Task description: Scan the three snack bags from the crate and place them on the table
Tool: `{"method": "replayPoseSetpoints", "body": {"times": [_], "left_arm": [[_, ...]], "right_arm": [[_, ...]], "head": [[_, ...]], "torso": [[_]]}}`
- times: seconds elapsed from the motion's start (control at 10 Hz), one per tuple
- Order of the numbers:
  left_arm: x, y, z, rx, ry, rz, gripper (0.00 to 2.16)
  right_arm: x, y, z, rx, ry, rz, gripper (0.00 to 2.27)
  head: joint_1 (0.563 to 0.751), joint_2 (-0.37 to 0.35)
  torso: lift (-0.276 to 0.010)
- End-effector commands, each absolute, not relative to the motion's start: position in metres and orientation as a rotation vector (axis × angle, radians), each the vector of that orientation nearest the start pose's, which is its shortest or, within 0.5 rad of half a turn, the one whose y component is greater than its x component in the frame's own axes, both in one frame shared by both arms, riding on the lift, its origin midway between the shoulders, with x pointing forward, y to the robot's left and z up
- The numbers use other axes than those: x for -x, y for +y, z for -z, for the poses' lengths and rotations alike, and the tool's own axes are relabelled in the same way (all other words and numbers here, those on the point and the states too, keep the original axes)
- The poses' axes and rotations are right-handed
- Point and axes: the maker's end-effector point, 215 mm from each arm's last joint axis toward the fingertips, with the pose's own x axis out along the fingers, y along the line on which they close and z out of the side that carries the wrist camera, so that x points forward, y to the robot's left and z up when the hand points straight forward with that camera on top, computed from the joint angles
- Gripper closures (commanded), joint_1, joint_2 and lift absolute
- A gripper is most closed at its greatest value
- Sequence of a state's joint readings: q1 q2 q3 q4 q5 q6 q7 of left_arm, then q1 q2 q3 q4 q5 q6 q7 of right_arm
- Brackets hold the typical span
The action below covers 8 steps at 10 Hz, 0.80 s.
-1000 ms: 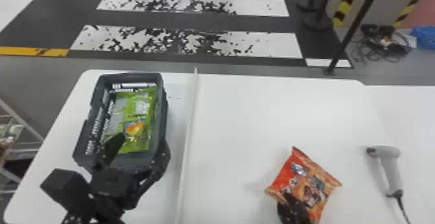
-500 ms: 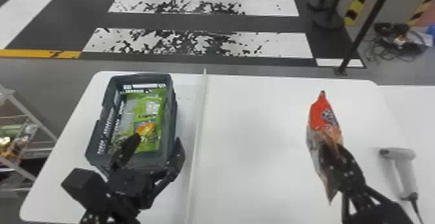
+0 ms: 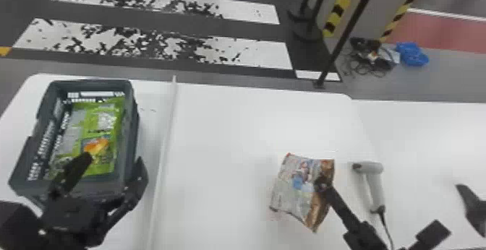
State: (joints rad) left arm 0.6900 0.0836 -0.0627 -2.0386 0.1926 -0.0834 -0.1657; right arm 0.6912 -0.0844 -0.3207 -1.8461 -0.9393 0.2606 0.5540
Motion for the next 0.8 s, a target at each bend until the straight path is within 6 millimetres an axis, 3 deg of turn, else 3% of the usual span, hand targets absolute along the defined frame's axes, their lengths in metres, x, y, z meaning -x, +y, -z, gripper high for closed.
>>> {"method": "replayPoseSetpoints", "body": {"times": [0.0, 0.1, 0.3, 0.4, 0.5, 0.6, 0.7], "left_arm": [[-0.373, 0.167, 0.391, 0.172, 0.134, 0.238, 0.07], [-0.373, 0.165, 0.392, 0.174, 0.132, 0.241, 0.07], [-0.373, 0.164, 0.392, 0.175, 0.13, 0.243, 0.07], [-0.373, 0.164, 0.392, 0.175, 0.13, 0.243, 0.07], [-0.372, 0.164, 0.391, 0.175, 0.13, 0.245, 0.07], [-0.372, 0.164, 0.393, 0.175, 0.131, 0.244, 0.07], [-0.372, 0.165, 0.392, 0.174, 0.122, 0.242, 0.07]], "right_arm": [[-0.325, -0.303, 0.475, -0.922, 0.272, -0.153, 2.22], [-0.326, -0.319, 0.481, -0.886, 0.249, -0.094, 2.17], [-0.322, -0.343, 0.493, -0.832, 0.234, -0.012, 1.33], [-0.319, -0.355, 0.496, -0.806, 0.229, 0.028, 1.08], [-0.309, -0.363, 0.503, -0.792, 0.242, 0.068, 1.0], [-0.297, -0.368, 0.515, -0.786, 0.277, 0.11, 0.38], [-0.284, -0.366, 0.529, -0.782, 0.321, 0.144, 0.0]], "head": [[0.695, -0.199], [0.695, -0.211], [0.695, -0.264], [0.695, -0.275], [0.695, -0.299], [0.695, -0.32], [0.695, -0.331]], "torso": [[-0.037], [-0.037], [-0.037], [-0.037], [-0.037], [-0.037], [-0.037]]}}
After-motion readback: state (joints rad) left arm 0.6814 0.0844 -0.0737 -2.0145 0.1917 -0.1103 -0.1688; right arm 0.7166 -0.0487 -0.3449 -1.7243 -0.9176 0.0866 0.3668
